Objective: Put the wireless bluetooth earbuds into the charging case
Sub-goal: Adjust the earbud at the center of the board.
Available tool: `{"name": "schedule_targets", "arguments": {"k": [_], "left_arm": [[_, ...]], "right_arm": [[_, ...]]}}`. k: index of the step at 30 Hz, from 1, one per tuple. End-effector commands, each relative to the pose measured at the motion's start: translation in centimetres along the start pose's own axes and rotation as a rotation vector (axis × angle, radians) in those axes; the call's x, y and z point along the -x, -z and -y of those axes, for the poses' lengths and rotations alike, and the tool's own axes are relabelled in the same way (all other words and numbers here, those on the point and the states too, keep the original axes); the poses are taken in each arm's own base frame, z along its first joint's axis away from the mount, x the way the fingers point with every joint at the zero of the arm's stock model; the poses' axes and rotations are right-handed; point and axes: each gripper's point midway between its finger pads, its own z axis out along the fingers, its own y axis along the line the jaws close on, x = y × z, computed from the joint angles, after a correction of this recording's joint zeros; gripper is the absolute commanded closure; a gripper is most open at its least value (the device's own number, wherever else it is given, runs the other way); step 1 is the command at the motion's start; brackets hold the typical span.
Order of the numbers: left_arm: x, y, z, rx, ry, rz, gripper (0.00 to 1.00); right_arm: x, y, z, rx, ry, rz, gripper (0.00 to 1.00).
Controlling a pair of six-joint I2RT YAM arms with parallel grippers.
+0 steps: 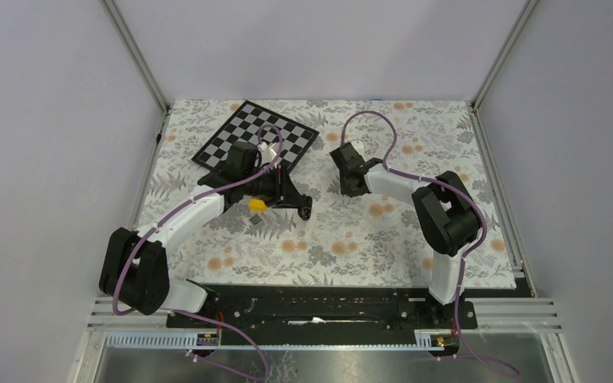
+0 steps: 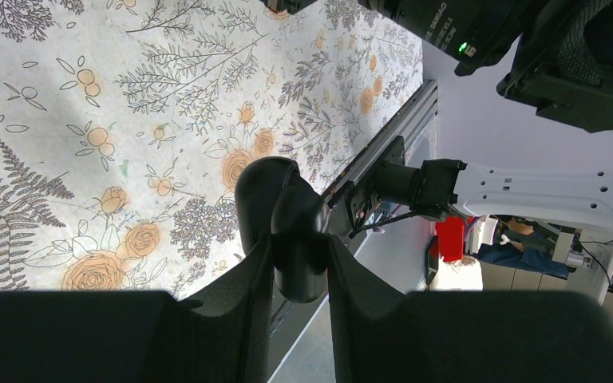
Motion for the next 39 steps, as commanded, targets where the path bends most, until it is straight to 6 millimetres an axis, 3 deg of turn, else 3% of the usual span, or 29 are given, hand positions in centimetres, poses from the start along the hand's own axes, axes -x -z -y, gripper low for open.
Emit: {"name": "schedule_targets", "arguments": {"k": [1, 16, 21, 28, 33, 39], "left_arm": [[1.4, 0.5, 1.4, -0.029, -0.064, 0.041, 1.00], [1.3, 0.5, 1.4, -0.030, -0.072, 0.039, 1.00], [1.2, 0.5, 1.3, -0.026, -0.076, 0.038, 1.00], [1.4, 0.6, 1.4, -0.025, -0.082, 0.041, 1.00], [1.5, 0.5, 1.4, -0.026, -0.080, 0.042, 1.00], [1.5, 0.5, 1.4, -0.026, -0.079, 0.042, 1.00]], "right_arm": [[1.8, -0.2, 0.3, -0.007, -0.006, 0.020, 0.88], [3.6, -0.3, 0.8, -0.003, -0.026, 0.033, 0.92], [4.5, 1.1, 0.9, 0.015, -0.020, 0.052, 0.88], [1.5, 3.1, 1.4, 0.043, -0.001, 0.010, 0.80], [-0.6, 4.0, 0.5, 0.047, 0.063, 0.007, 0.77], [-1.3, 3.5, -0.4, 0.060, 0.114, -0.004, 0.72]]}}
